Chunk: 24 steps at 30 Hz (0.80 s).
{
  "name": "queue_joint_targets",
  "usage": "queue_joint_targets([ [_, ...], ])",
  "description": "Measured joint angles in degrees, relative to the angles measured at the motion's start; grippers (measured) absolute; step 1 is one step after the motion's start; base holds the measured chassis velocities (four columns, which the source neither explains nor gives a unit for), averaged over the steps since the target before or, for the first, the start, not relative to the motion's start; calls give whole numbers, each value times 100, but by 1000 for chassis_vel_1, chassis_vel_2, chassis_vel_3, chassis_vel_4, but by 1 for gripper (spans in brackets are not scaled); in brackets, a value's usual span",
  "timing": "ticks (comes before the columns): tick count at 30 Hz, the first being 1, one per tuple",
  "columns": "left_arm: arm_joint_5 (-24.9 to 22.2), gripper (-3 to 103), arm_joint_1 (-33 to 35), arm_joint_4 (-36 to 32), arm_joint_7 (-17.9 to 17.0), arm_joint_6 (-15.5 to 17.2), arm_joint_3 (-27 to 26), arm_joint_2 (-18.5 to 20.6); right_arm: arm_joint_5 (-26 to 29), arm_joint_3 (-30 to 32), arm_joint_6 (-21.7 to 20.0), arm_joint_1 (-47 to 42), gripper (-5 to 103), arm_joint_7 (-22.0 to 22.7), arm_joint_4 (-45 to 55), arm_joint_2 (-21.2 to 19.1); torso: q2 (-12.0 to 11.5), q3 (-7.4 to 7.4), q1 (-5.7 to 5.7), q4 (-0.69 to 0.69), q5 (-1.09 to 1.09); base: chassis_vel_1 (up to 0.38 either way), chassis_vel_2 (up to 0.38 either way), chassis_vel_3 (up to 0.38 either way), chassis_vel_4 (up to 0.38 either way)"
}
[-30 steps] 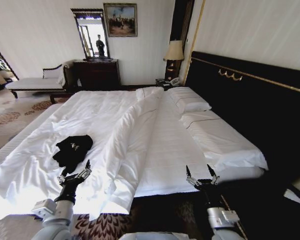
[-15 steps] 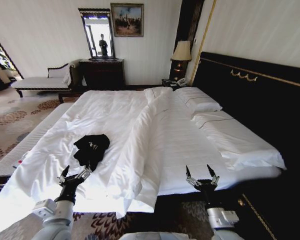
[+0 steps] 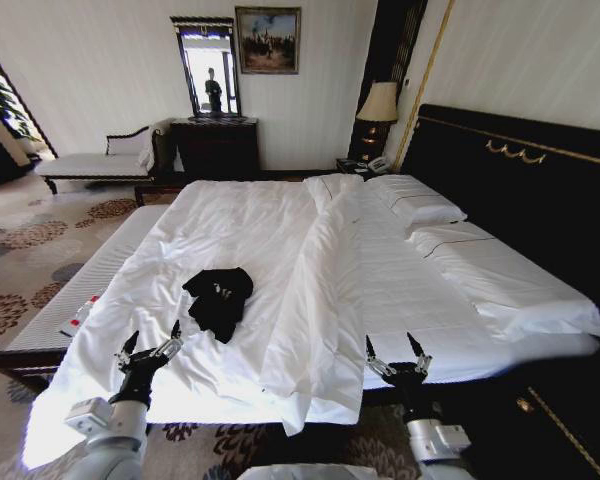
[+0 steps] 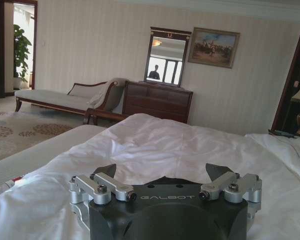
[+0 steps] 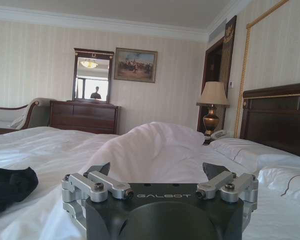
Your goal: Fold the clothes on the bed.
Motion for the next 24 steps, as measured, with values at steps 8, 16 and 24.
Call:
queue_joint_targets([
  [8, 7, 100, -2, 0, -5, 3, 8, 5, 215, -359, 17, -118, 100, 7, -78, 70, 0, 0, 0, -1, -2, 189, 213, -178, -196],
  [16, 4, 100, 4, -1, -6, 5, -15, 6, 432, -504, -132, -2, 100, 30, -325, 83, 0, 0, 0, 1, 5, 23, 18, -23, -25],
  [24, -7, 100, 6, -2, -15, 12, -10, -22, 1442, -424, -561, 373, 100, 257, -609, -18, 0, 0, 0, 1, -2, -14, -9, 8, 8],
])
